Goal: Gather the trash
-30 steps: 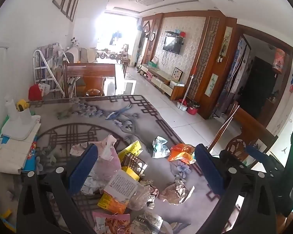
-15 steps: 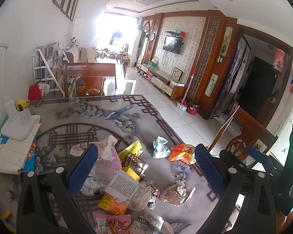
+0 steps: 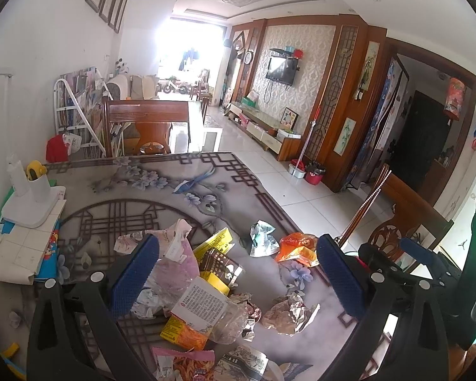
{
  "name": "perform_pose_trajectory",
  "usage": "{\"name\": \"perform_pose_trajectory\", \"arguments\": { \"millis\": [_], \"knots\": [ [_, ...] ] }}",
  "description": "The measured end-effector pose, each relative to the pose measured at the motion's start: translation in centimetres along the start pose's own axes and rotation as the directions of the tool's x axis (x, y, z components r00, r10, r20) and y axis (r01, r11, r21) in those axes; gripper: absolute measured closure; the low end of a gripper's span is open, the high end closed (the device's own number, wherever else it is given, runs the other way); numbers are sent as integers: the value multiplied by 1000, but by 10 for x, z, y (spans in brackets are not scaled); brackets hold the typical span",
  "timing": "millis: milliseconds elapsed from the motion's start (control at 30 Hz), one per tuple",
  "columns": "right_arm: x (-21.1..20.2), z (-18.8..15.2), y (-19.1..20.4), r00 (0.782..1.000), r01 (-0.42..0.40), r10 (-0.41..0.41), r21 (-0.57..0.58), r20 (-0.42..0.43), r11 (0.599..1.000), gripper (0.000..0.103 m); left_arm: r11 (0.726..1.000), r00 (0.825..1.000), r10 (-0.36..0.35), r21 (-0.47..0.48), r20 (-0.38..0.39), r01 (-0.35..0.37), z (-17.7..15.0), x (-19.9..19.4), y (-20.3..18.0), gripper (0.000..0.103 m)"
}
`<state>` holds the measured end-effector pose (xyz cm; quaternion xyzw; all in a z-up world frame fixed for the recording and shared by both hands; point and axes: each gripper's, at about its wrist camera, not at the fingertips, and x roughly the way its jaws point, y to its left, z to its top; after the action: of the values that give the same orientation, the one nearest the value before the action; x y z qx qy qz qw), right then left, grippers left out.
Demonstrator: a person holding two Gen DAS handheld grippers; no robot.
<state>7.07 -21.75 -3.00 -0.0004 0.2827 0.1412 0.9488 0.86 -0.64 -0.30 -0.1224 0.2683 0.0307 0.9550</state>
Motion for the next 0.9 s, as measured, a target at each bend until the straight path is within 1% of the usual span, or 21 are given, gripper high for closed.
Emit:
{"name": "perform_pose_trajectory", "arguments": {
  "millis": [900],
  "knots": [
    [6, -5, 0, 1000, 4, -4, -4, -15, 1000, 4, 1000, 1000, 8, -9, -16, -9, -2, 4, 13, 8]
  ]
}}
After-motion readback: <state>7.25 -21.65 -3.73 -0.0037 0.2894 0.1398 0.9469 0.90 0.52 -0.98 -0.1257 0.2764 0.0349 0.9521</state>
